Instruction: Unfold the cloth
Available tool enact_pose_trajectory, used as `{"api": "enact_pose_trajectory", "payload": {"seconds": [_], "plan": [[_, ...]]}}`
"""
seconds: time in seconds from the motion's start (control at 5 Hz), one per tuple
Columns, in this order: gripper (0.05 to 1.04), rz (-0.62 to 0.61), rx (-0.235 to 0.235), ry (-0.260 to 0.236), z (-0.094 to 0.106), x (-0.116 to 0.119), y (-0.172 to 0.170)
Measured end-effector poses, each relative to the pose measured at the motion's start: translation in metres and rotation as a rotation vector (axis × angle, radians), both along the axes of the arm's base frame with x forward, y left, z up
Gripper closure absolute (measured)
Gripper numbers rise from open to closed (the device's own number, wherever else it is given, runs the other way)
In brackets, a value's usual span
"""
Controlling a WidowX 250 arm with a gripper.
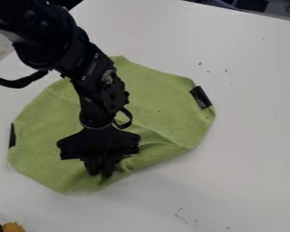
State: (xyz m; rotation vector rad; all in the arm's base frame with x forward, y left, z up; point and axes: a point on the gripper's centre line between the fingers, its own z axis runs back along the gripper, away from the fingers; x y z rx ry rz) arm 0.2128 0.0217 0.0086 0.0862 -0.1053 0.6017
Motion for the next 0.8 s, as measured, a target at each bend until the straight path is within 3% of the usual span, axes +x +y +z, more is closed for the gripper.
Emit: {"api": "enact_pose_trajectory", "payload": {"seconds": [0.2,0.4,0.6,0.8], "plan": [[1.018,-0.010,0.030,-0.005,0.010,-0.003,0.000],[1.029,-0.052,0.097,-0.039,0.031,-0.008,-0.007],[1.029,-0.094,0.147,-0.124,0.046,-0.023,-0.013],[1.030,-0.135,0.141,-0.201,0.038,-0.044,-0.018]]}}
